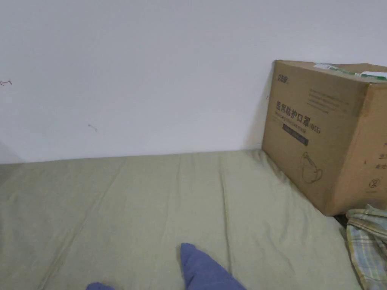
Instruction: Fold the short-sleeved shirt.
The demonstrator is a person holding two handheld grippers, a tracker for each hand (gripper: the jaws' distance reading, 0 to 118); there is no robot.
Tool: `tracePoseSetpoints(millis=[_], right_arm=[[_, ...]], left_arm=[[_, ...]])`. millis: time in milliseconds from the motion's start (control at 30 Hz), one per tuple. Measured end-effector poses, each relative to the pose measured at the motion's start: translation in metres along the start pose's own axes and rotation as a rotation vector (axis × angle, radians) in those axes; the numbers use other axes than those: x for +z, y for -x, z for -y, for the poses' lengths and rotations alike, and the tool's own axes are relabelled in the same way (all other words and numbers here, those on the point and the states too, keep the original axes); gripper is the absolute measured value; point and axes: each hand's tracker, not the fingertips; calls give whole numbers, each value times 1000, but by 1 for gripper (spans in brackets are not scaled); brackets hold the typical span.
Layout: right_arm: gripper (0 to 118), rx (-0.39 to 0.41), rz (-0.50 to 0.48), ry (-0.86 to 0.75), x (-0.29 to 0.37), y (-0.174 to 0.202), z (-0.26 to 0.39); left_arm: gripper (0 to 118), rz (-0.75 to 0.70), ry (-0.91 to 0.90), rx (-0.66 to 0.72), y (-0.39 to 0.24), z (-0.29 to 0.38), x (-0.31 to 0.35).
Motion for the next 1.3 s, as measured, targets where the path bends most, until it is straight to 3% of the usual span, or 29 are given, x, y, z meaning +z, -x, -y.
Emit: tracePoseSetpoints(millis=[100,267,333,367,400,433,467,500,600,767,800,833,867,900,933,1167,1300], right_arm=[[4,-4,-1,30,-6,-2,17],[4,-155,31,68,-23,0,21],[5,-133,56,25,-18,6,18],[14,-107,83,-3,-14,12,16],[43,-77,115,-27,-9,18,13],[70,-51,139,-40,-5,24,9],[83,-24,129,-46,1,28,6],[83,-10,75,-115,10,34,3],[83,-10,39,-282,39,57,-6],[83,103,85,-367,52,98,-26],[78,113,73,-344,50,105,-30],[64,162,31,-333,48,111,-33],[40,187,45,-341,45,118,-36],[5,210,71,-354,42,124,-39],[3,231,80,-358,39,129,-42],[2,160,-46,-348,22,119,-69],[2,157,-49,-318,6,108,-75]], left_arm=[[6,-32,-11,-17,-2,11,-2],[6,-58,-15,-3,-7,15,-12],[8,-93,-35,-29,-13,17,-10],[14,-95,-45,-23,-14,17,-7],[33,-100,-65,-17,-15,17,-3],[60,-98,-84,-5,-16,16,2],[91,-95,-102,9,-17,15,7],[117,-82,-127,20,-19,13,13],[116,-41,-337,3,-29,5,43],[118,-91,-481,-61,-62,-6,67],[115,-102,-485,-85,-69,-9,66],[106,-119,-494,-104,-74,-14,64],[83,-98,-490,-118,-79,-17,62],[30,-82,-476,-135,-84,-23,60],[0,-83,-457,-143,-90,-31,54],[1,-85,-263,-122,-76,-110,-11],[2,-144,-183,-148,-62,-173,-65]])
